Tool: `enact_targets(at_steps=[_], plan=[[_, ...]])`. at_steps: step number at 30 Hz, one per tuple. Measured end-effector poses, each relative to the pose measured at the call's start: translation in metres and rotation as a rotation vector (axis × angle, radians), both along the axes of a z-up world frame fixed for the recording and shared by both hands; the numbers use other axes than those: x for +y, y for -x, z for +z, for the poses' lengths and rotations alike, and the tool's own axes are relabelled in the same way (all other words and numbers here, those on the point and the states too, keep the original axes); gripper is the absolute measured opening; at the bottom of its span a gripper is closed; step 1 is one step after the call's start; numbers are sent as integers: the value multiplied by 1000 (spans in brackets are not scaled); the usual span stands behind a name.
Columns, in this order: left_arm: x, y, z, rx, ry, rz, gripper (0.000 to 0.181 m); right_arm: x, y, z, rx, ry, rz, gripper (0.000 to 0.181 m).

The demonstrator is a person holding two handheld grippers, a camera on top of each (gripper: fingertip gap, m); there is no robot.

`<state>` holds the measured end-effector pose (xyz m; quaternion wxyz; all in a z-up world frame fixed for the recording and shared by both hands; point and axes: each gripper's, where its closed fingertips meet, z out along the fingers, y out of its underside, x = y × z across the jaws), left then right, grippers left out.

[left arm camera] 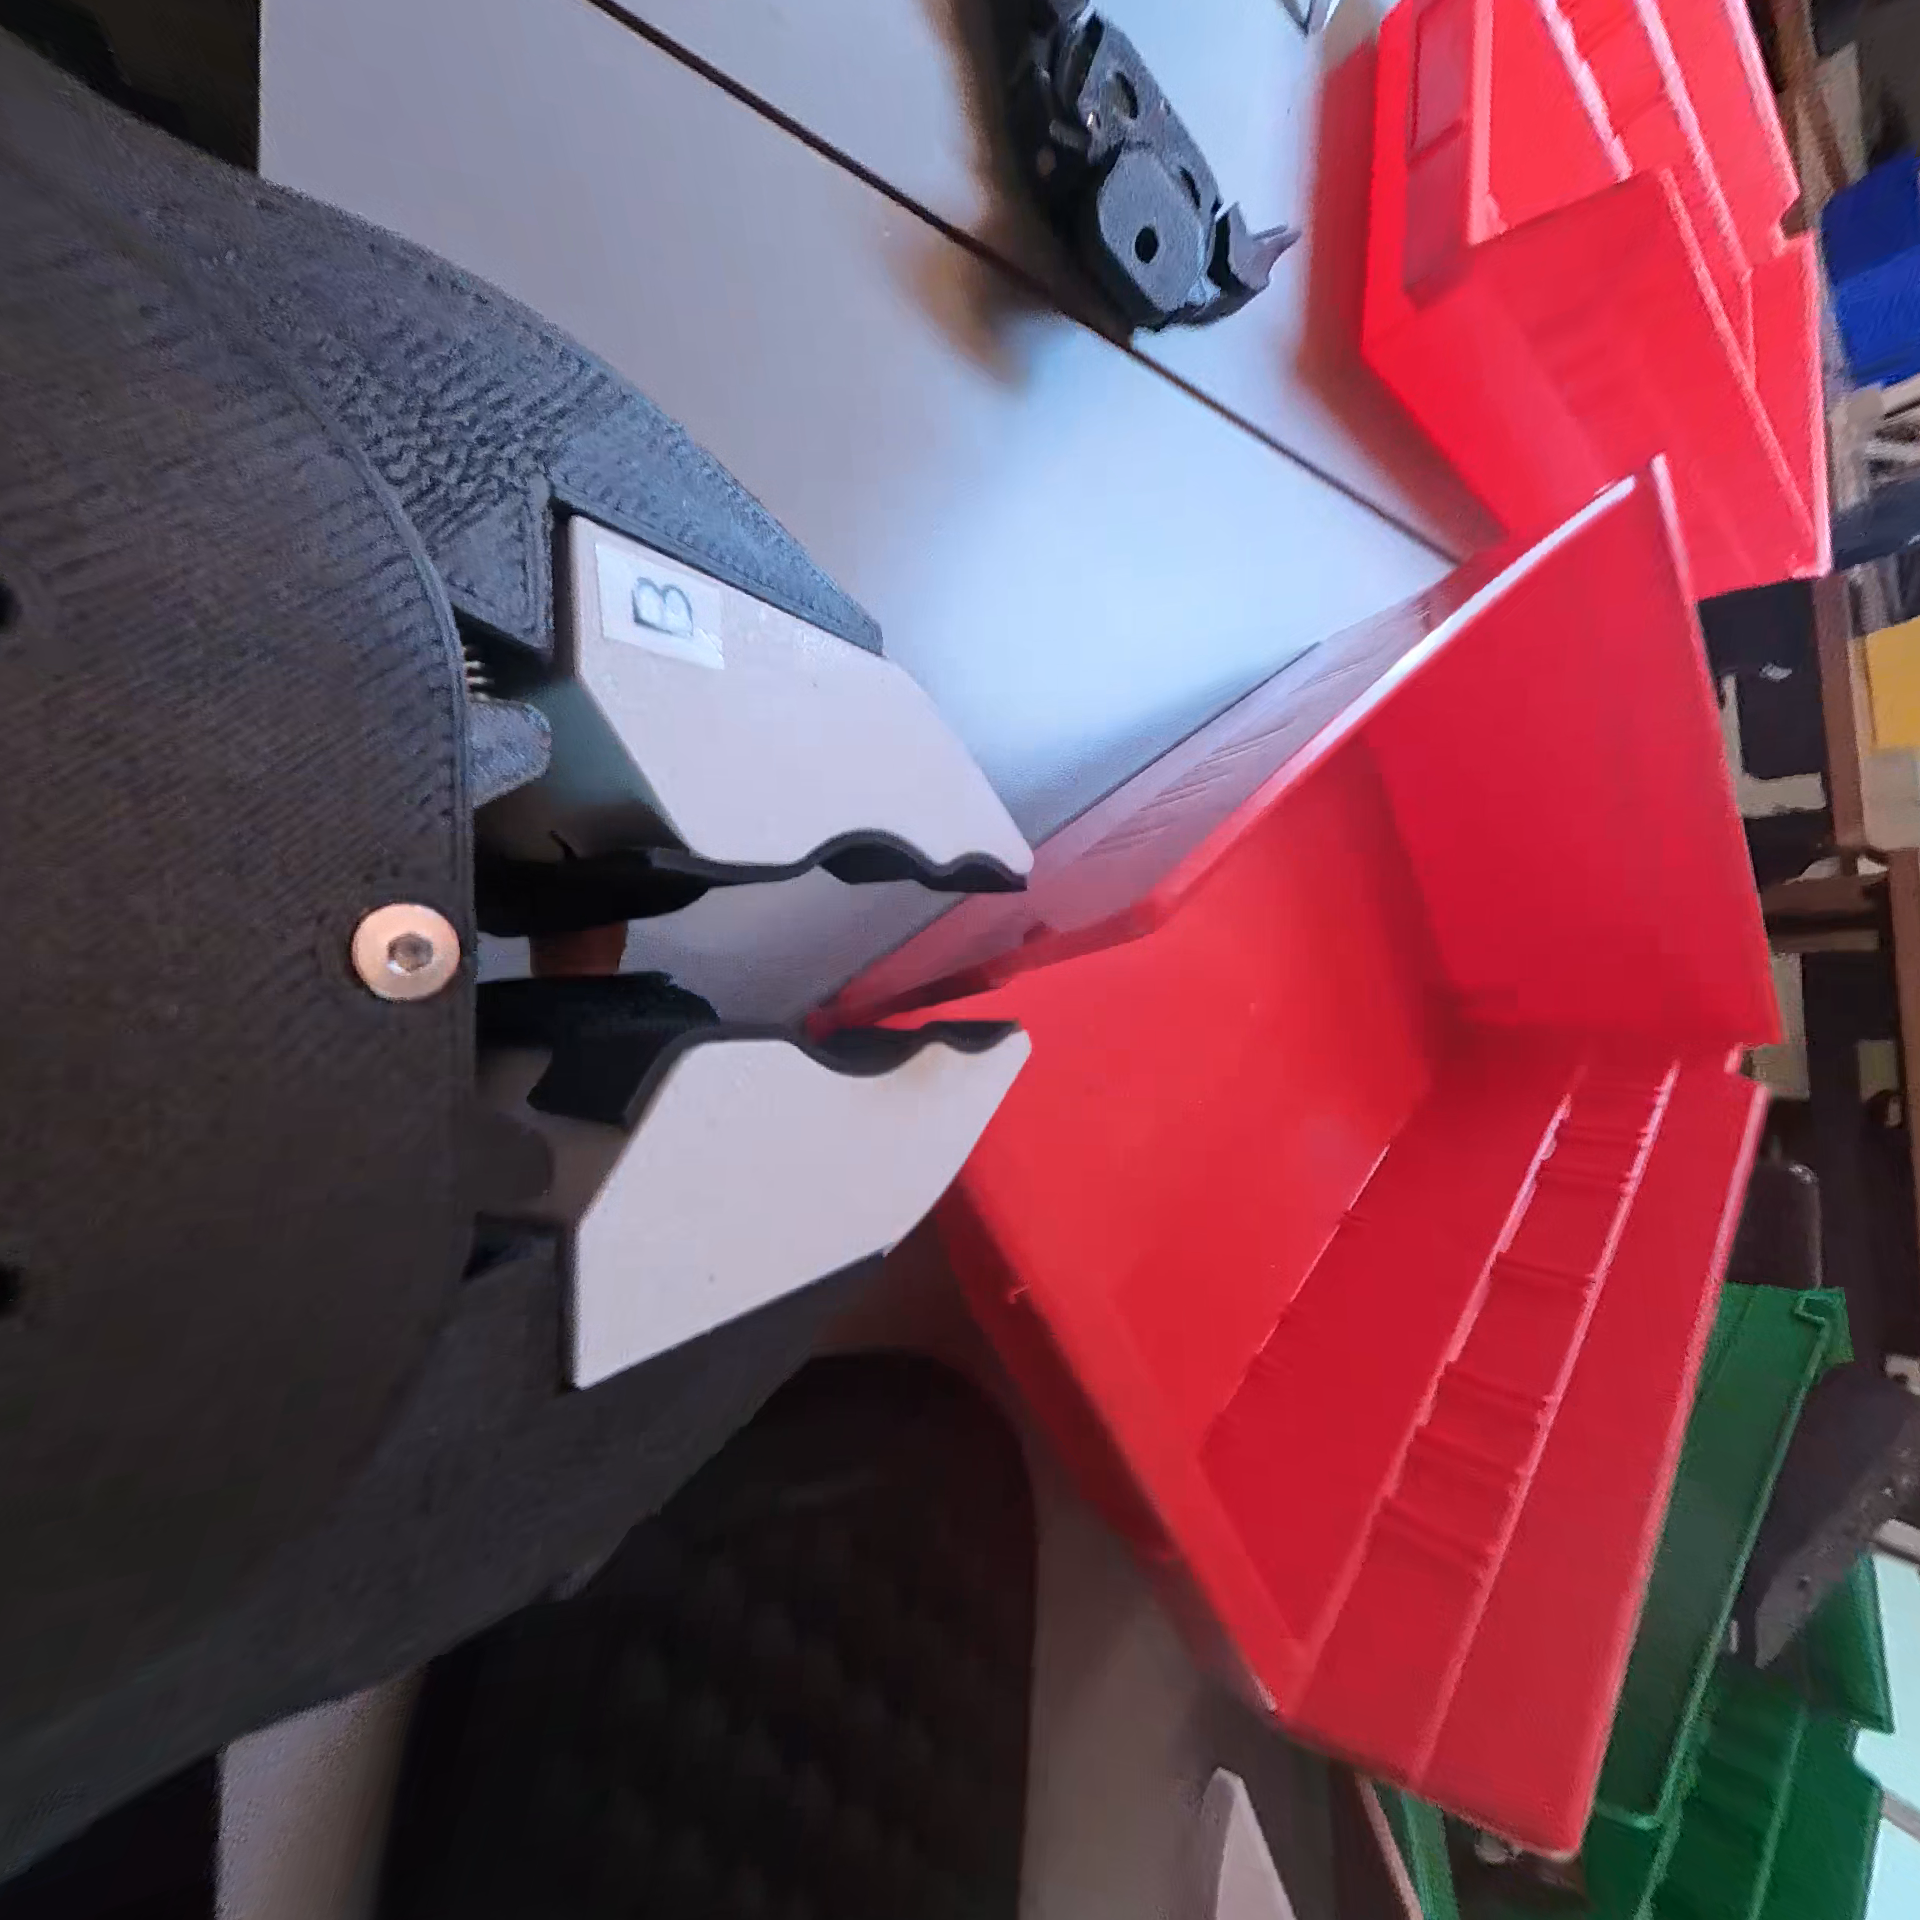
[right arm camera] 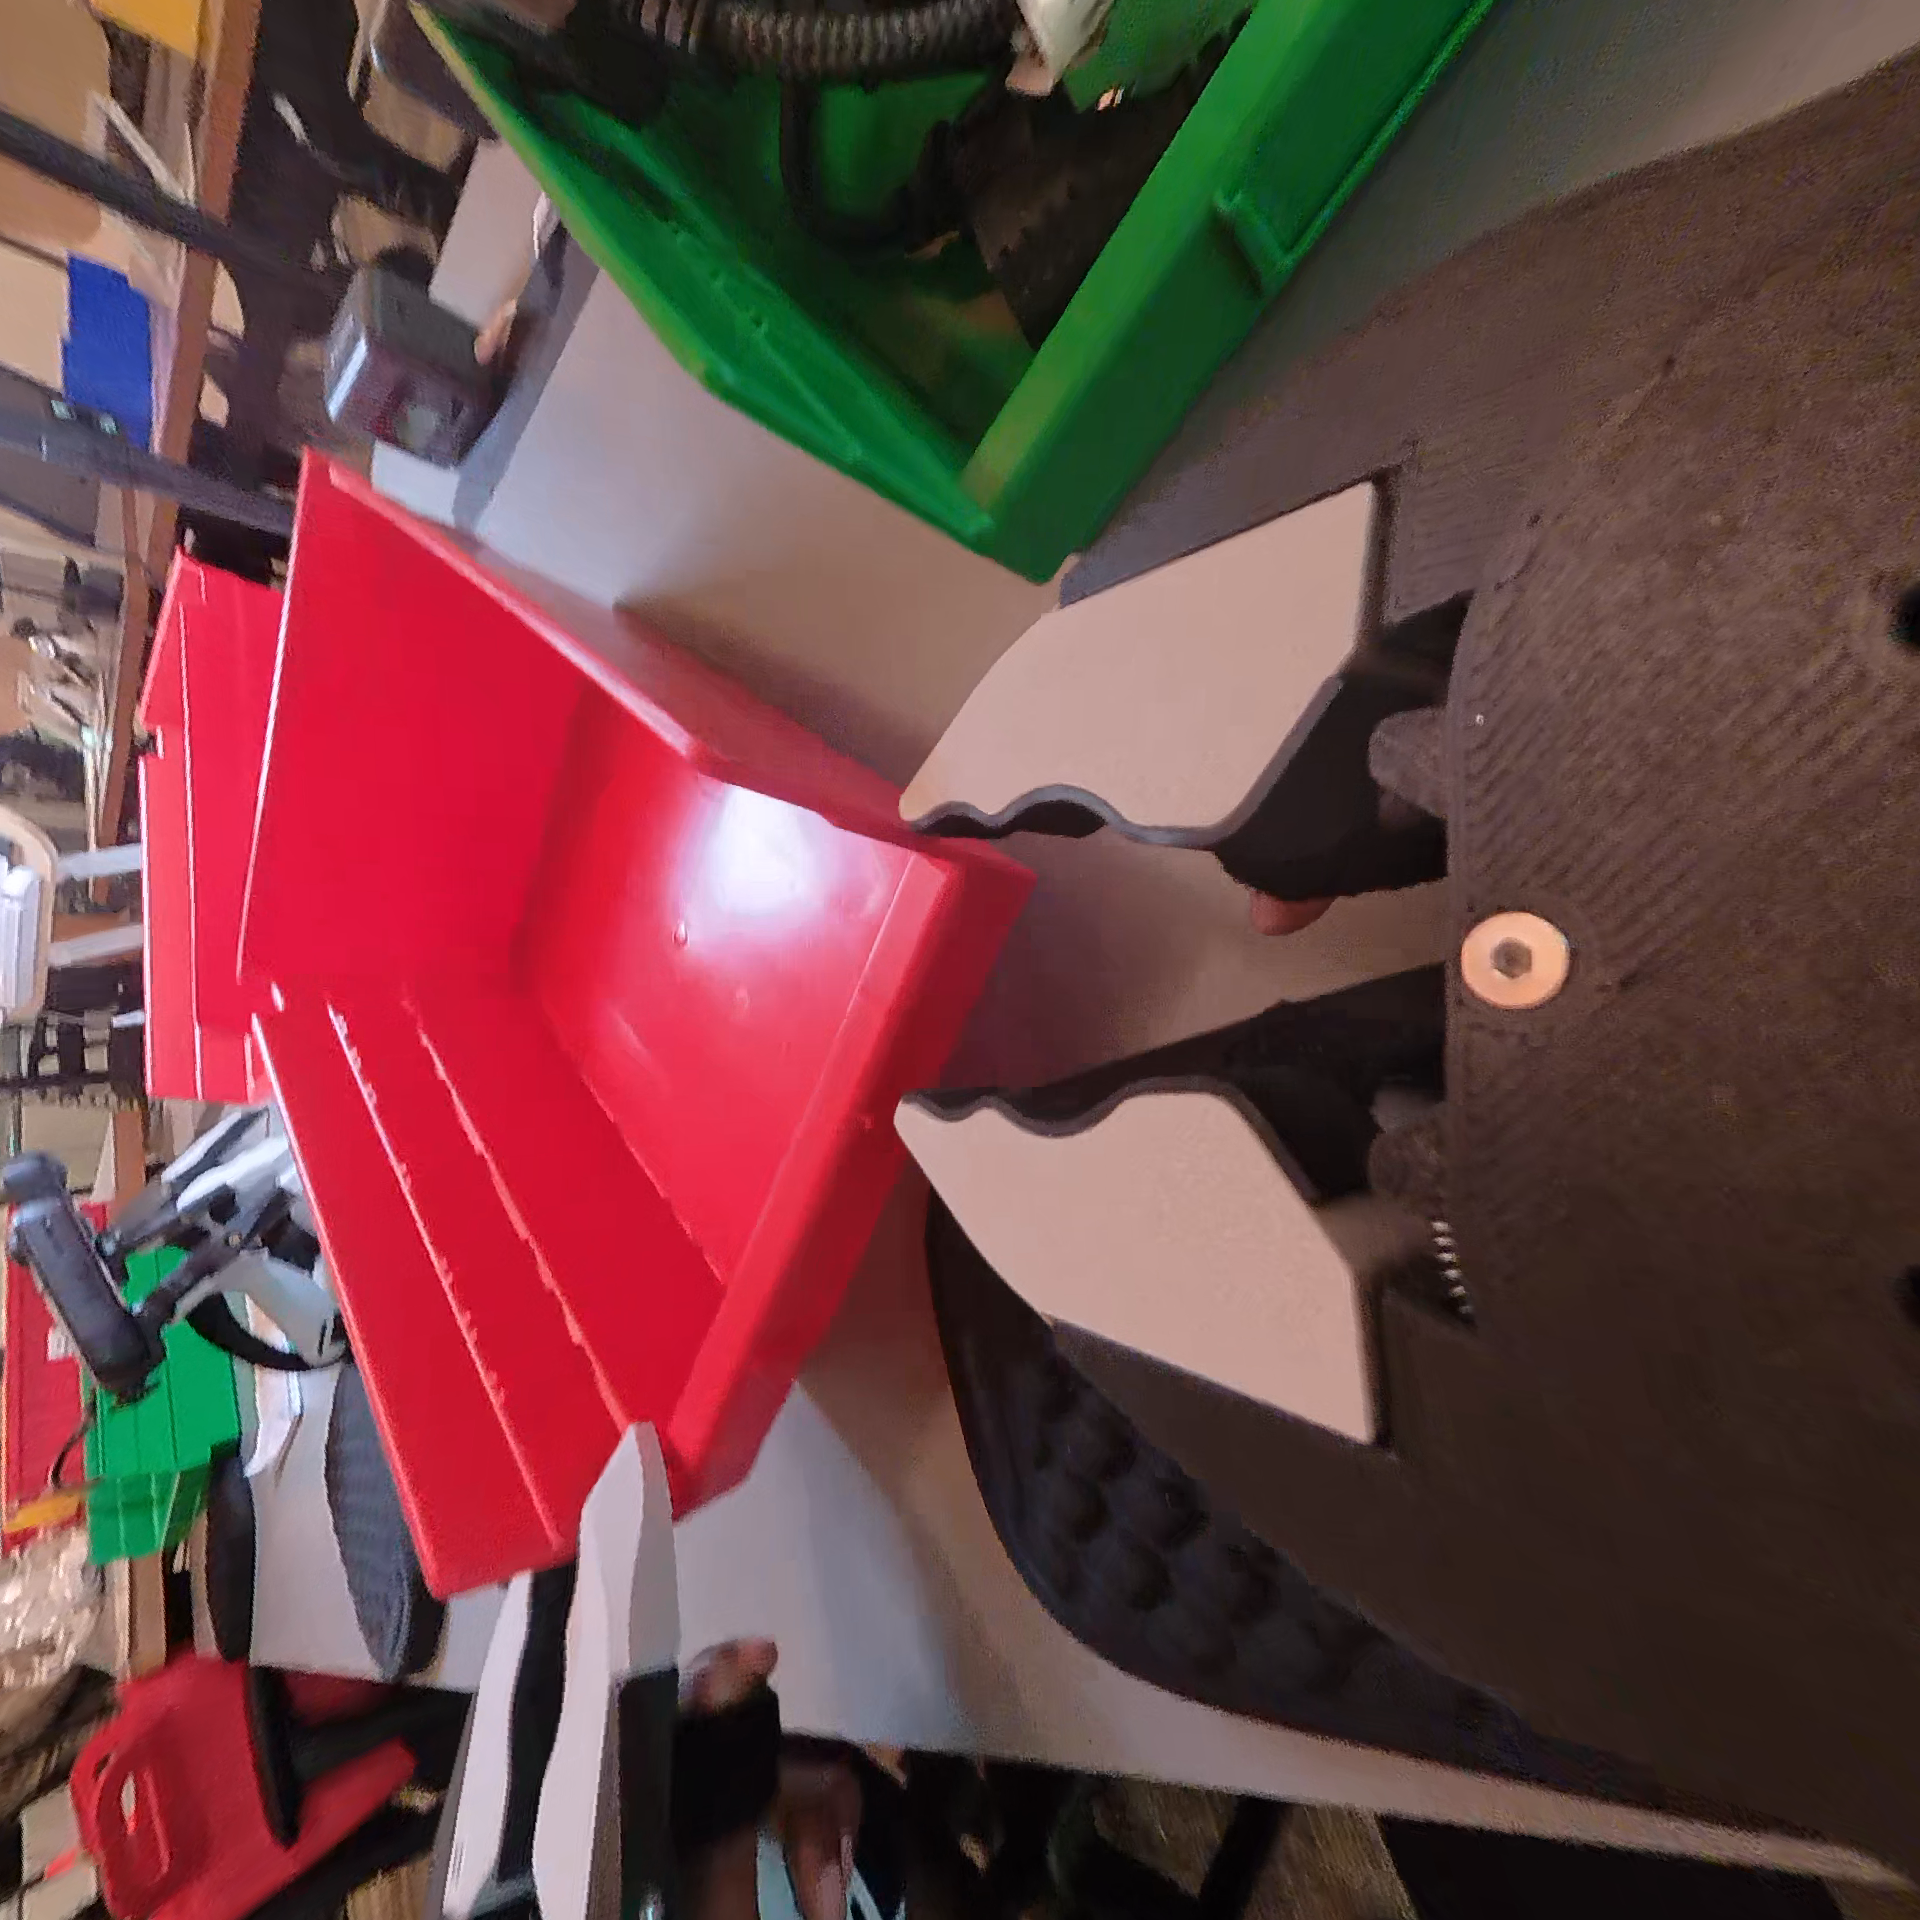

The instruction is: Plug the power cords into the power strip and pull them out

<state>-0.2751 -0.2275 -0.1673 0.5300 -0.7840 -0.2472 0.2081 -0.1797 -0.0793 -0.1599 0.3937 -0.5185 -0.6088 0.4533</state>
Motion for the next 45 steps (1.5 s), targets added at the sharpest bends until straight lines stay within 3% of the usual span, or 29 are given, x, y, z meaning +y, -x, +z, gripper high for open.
enact_targets(at_steps=[4, 17, 22, 28, 36, 45], plan=[[10, 3, 2, 33, -26, 41, 34, 19, 7, 0, 17, -37, -96, 38], [7, 24, -6, -17, -12, 117, 35, 26, 38, 2, 25, -106, -177, 28], [14, 25, 1, 21, -53, 102, 23, 26, 42, -5, 1, -173, -178, 27], [14, 22, 3, 91, -17, 114, 20, 33, 40, -1, 20, -254, -206, 10], [13, 14, 15, 171, -24, 147, 15, 34, 32, 25, 143, -402, -249, 8], [8, -3, 70, 328, -155, 194, 13, 30, 11, 75, 327, -523, -300, 9]])
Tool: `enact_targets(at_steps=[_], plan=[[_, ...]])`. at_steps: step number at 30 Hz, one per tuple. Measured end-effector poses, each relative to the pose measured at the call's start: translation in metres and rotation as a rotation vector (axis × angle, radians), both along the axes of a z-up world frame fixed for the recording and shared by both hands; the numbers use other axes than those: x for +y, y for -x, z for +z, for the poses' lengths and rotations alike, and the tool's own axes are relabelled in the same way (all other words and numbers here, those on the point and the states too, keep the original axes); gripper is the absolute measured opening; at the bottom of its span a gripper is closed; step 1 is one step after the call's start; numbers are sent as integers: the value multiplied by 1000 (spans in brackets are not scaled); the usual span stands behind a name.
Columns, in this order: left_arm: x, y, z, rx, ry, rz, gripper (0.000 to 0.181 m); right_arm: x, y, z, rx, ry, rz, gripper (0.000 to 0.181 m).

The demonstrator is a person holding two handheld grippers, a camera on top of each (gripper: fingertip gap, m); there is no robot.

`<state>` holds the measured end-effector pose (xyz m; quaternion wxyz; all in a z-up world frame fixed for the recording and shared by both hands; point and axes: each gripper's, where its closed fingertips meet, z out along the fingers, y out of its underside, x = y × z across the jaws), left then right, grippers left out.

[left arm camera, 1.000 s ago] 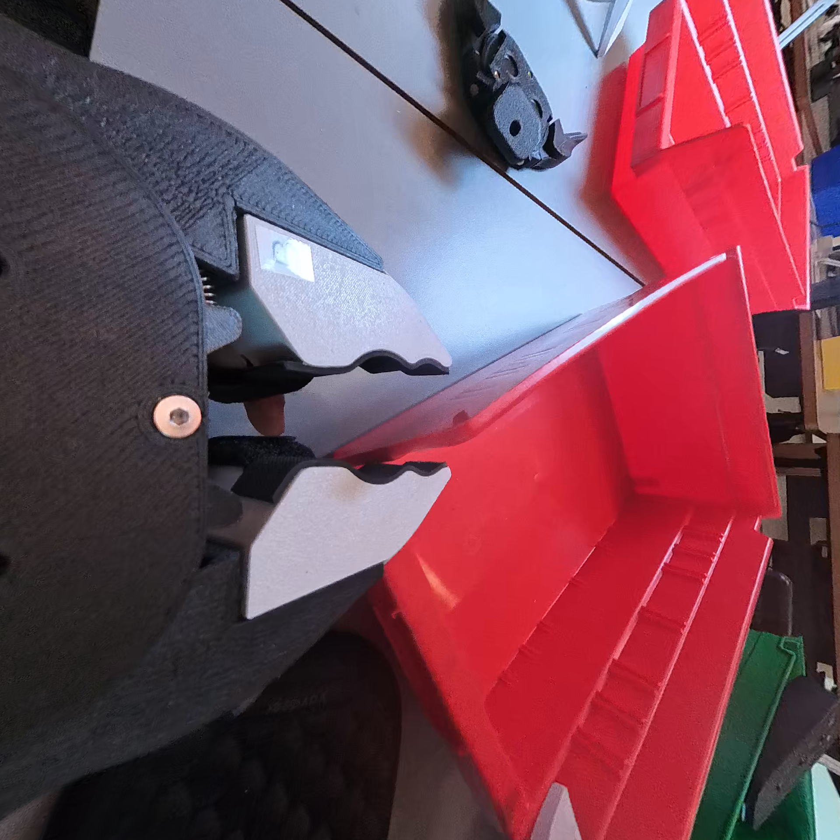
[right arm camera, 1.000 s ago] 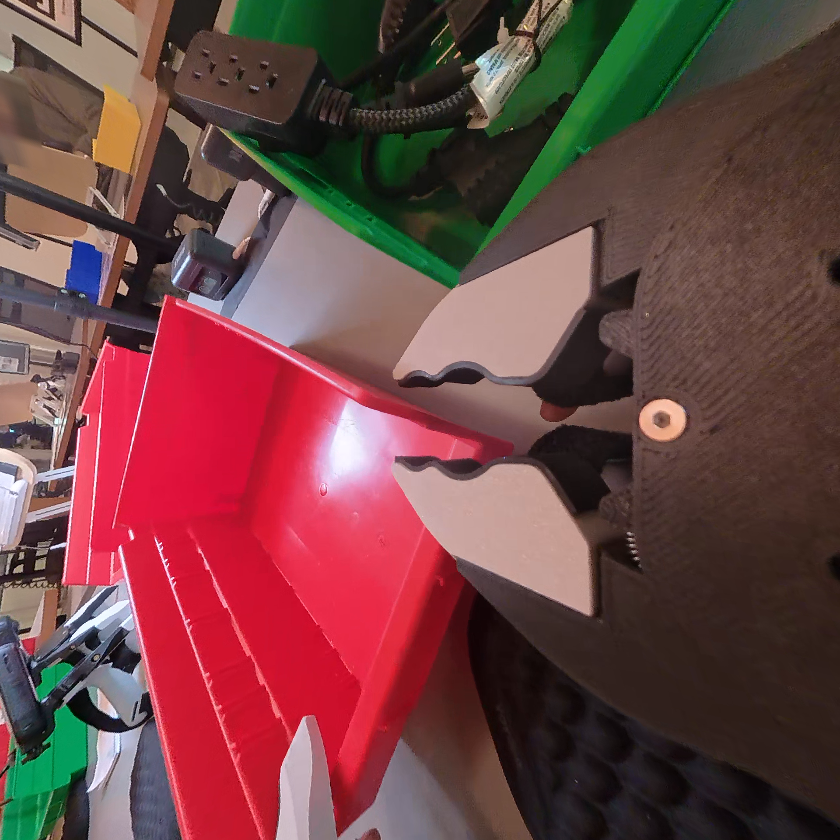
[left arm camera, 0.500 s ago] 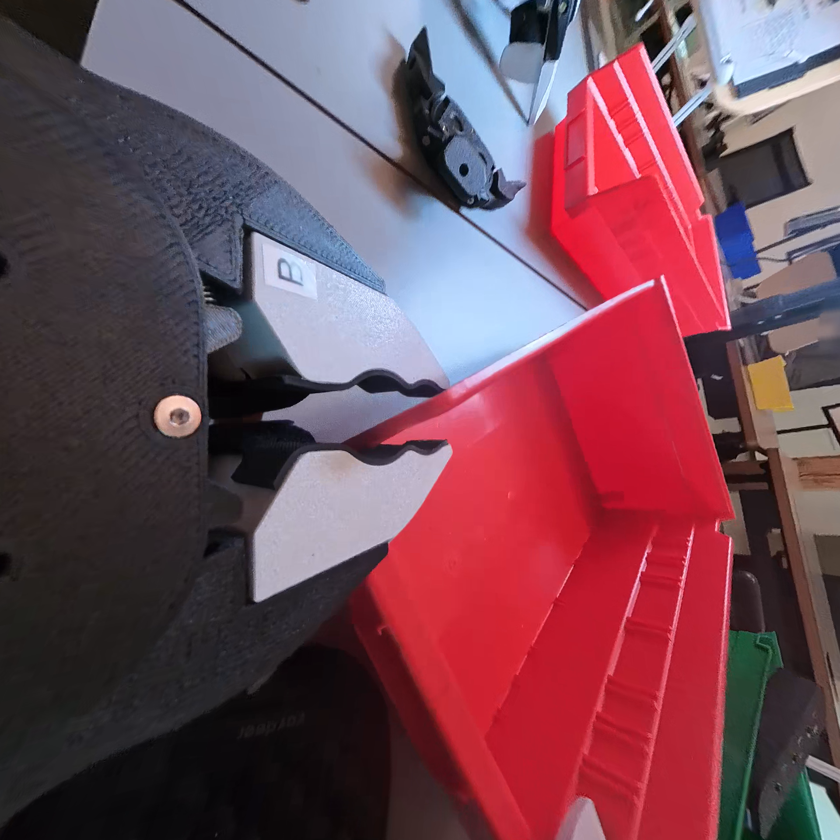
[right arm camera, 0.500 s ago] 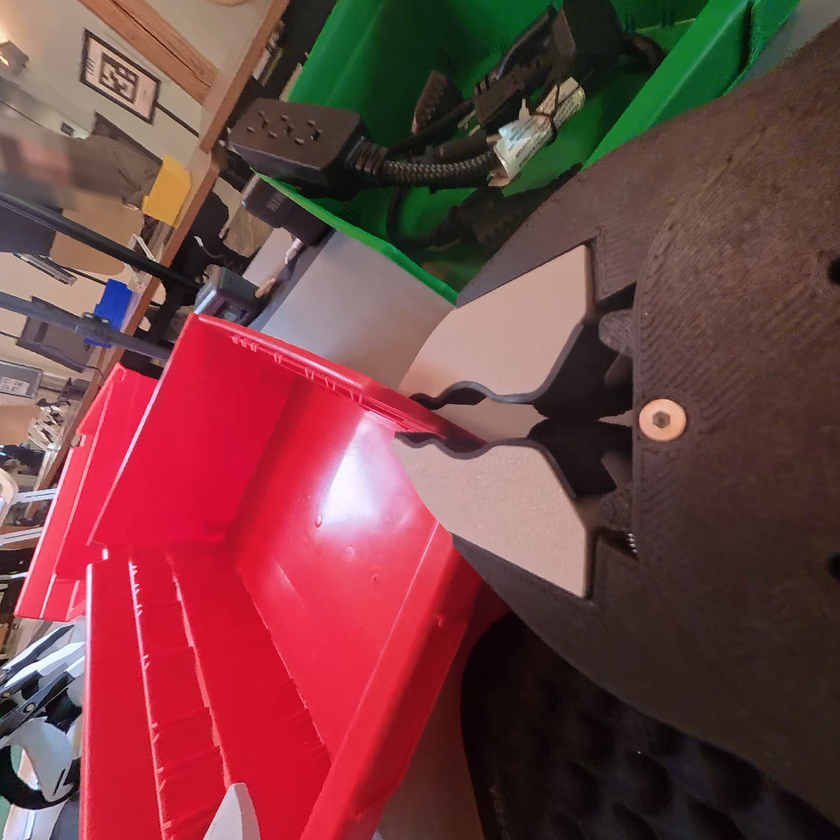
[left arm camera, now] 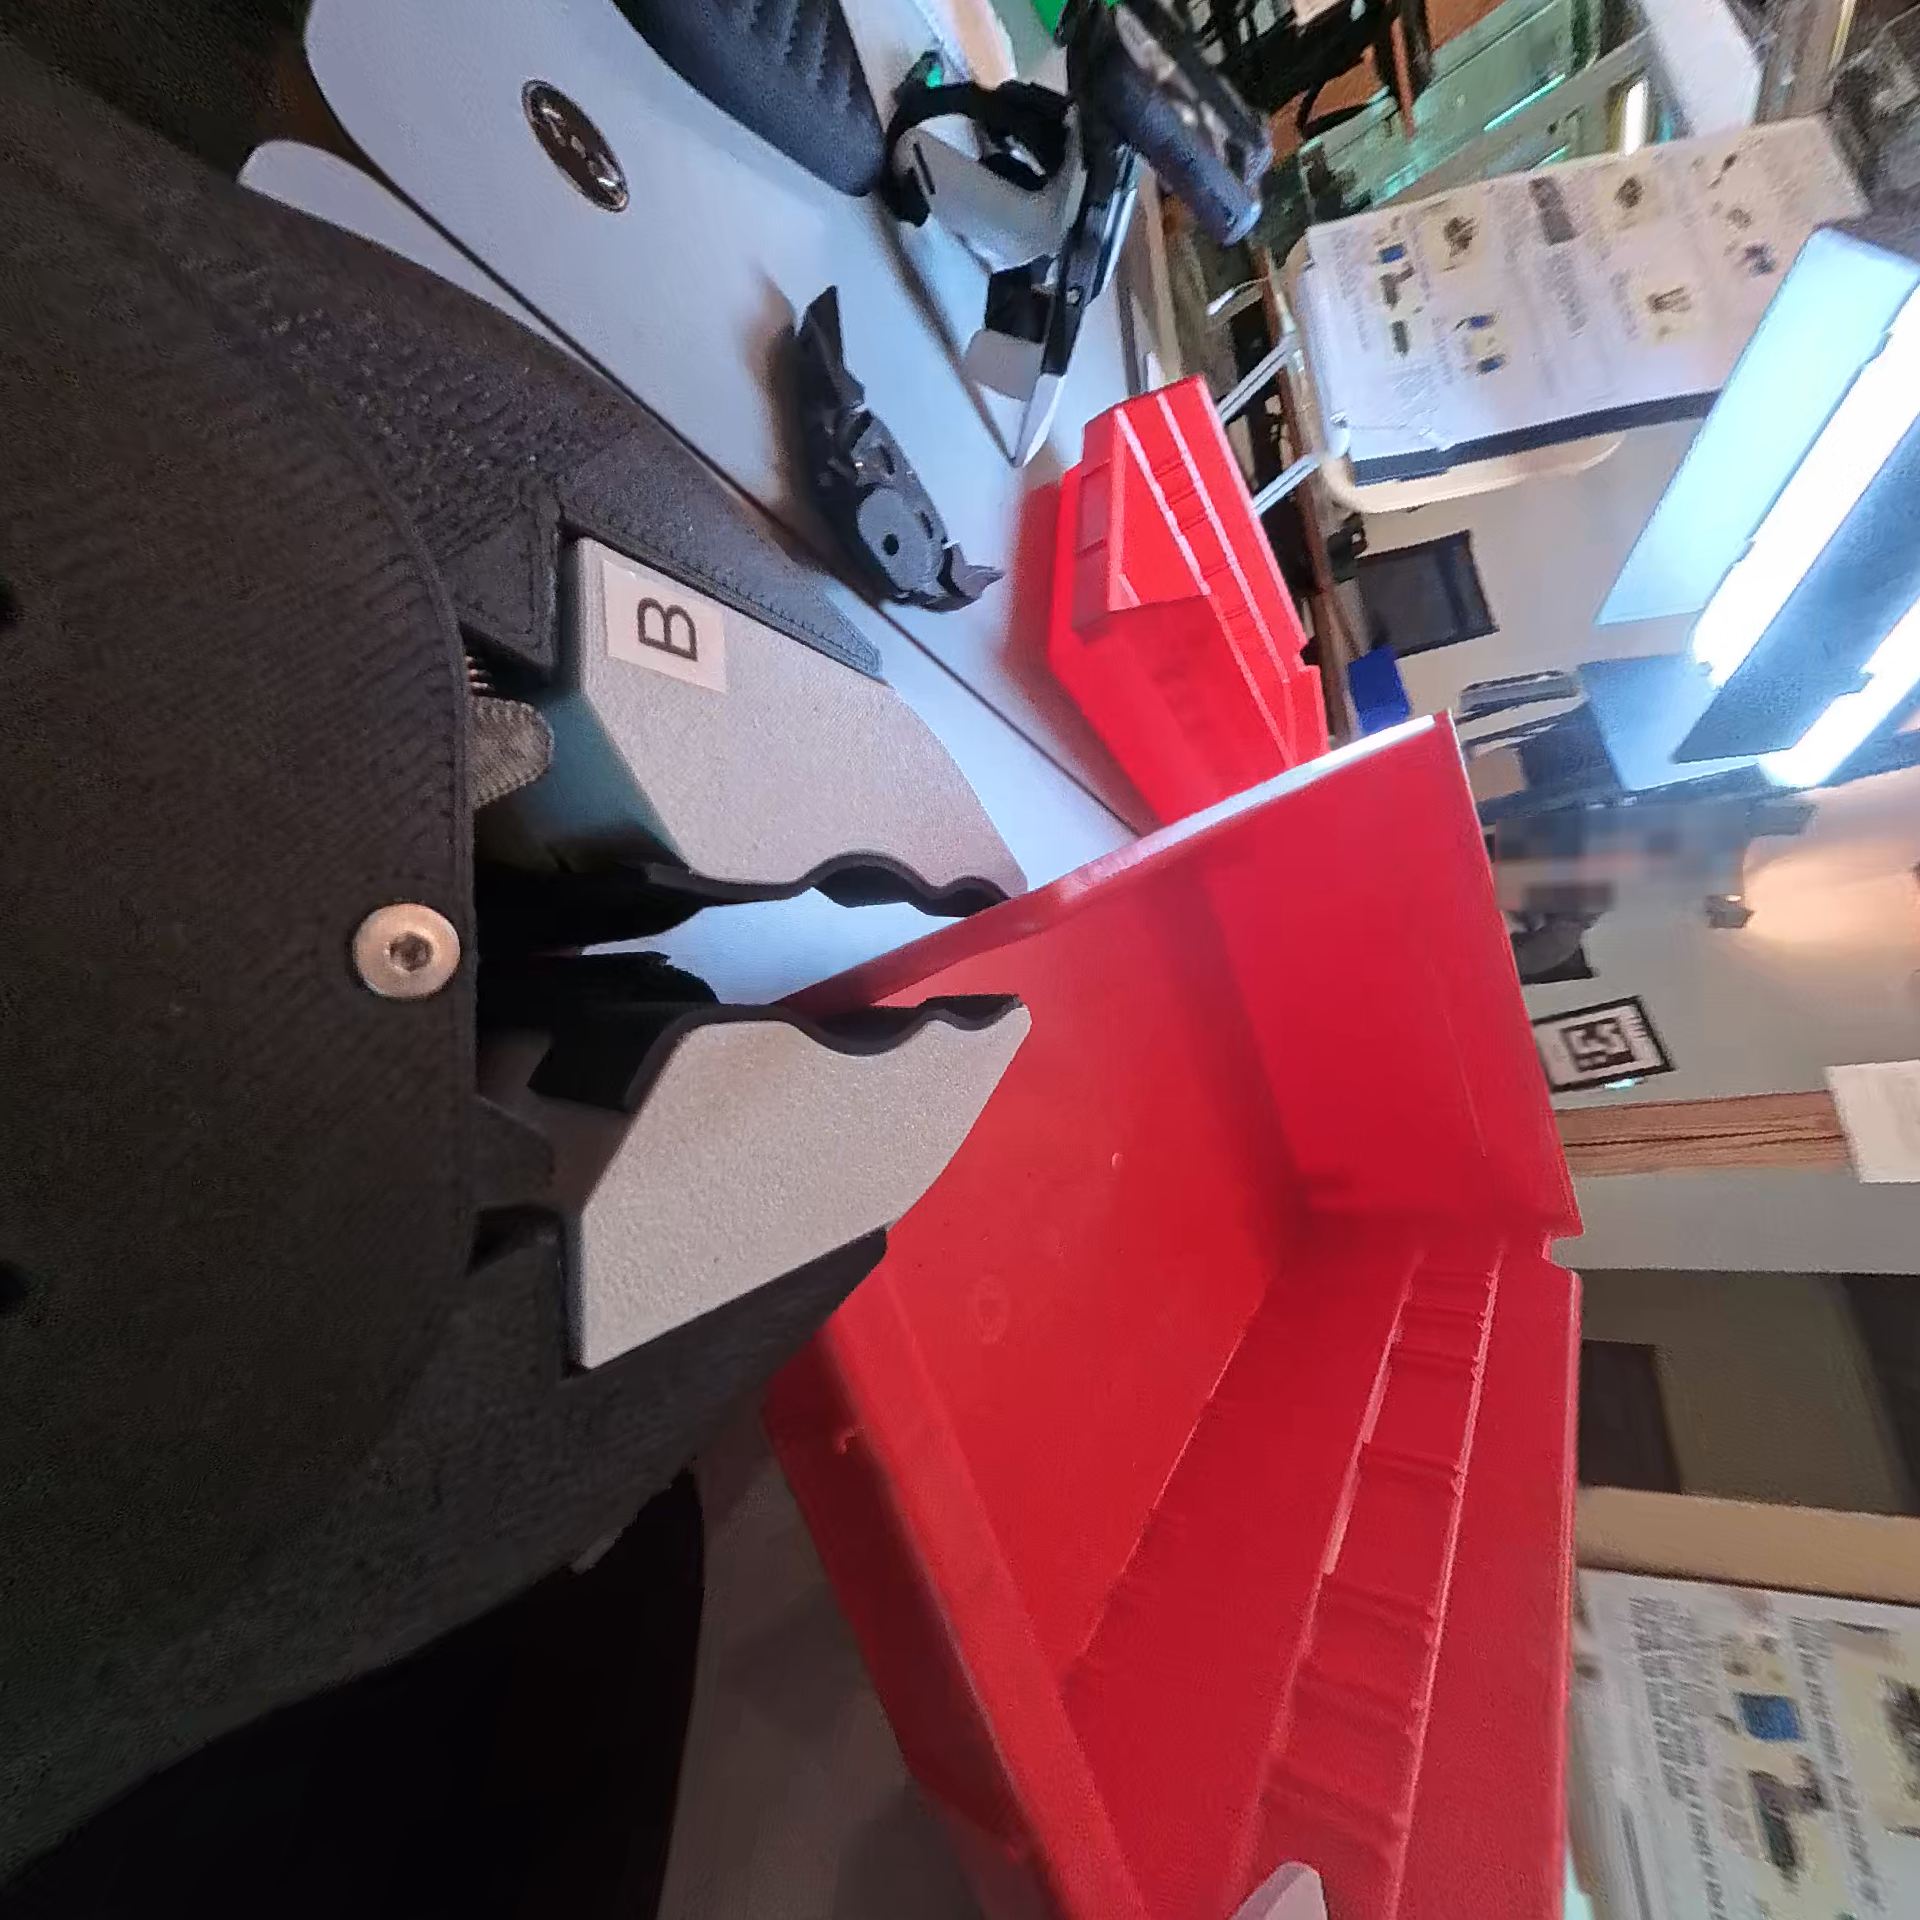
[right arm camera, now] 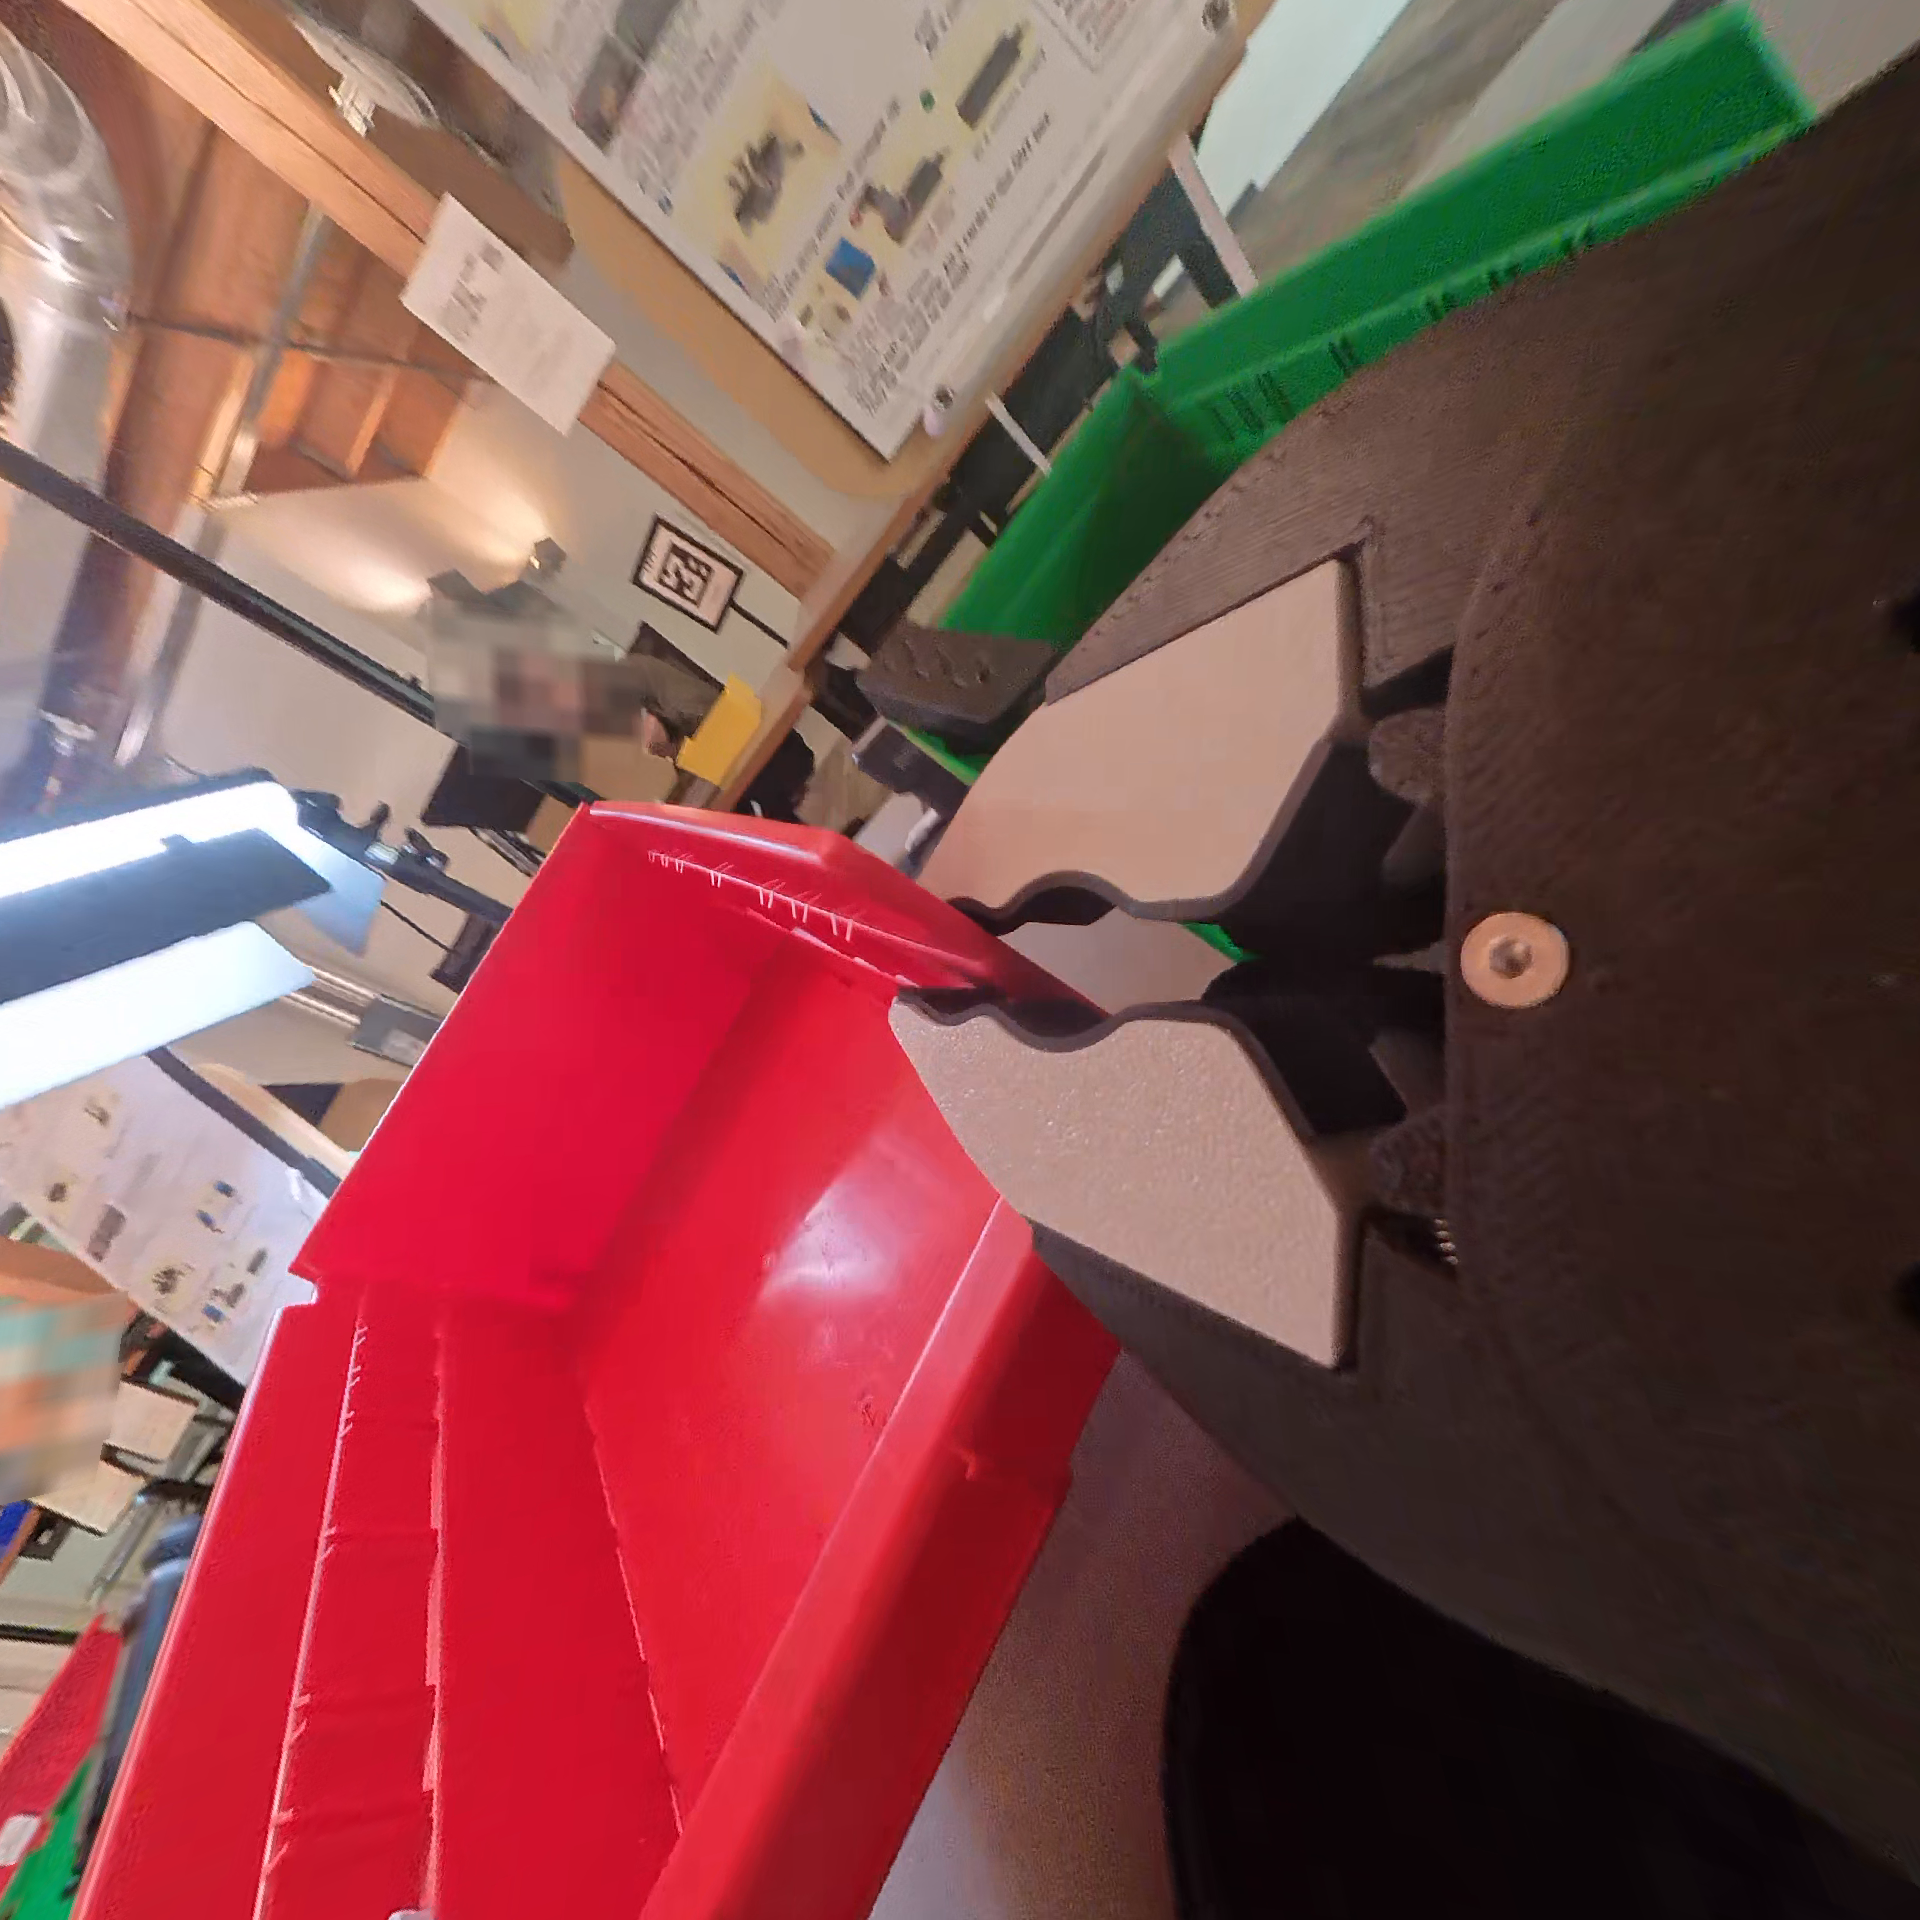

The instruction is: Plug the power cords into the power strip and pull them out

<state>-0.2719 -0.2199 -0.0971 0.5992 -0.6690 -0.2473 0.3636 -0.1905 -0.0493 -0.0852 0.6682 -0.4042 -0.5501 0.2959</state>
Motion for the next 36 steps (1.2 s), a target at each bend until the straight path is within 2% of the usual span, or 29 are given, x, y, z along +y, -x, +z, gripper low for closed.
enact_targets(at_steps=[5, 10, 16, 21, 25, 30, 33, 36], plan=[[18, -23, 36, 79, -69, -42, 13, 13, -32, 40, 120, -57, -66, 9], [55, -51, 72, 155, -100, -130, 12, 42, -75, 70, 202, -72, -163, 10], [129, -94, 98, 180, -114, -298, 12, 97, -142, 92, 249, -82, -331, 10], [198, -151, 111, 202, -105, -473, 14, 147, -214, 98, 265, -20, -460, 9], [255, -204, 101, 176, -74, -620, 15, 185, -281, 93, 267, -12, -604, 8], [314, -266, 73, 125, -21, -783, 16, 219, -356, 71, 249, 5, -765, 8], [342, -289, 52, 108, 11, -836, 16, 238, -381, 49, 215, 67, -807, 7], [363, -302, 20, 63, 53, -875, 17, 256, -394, 21, 176, 181, -812, 8]])
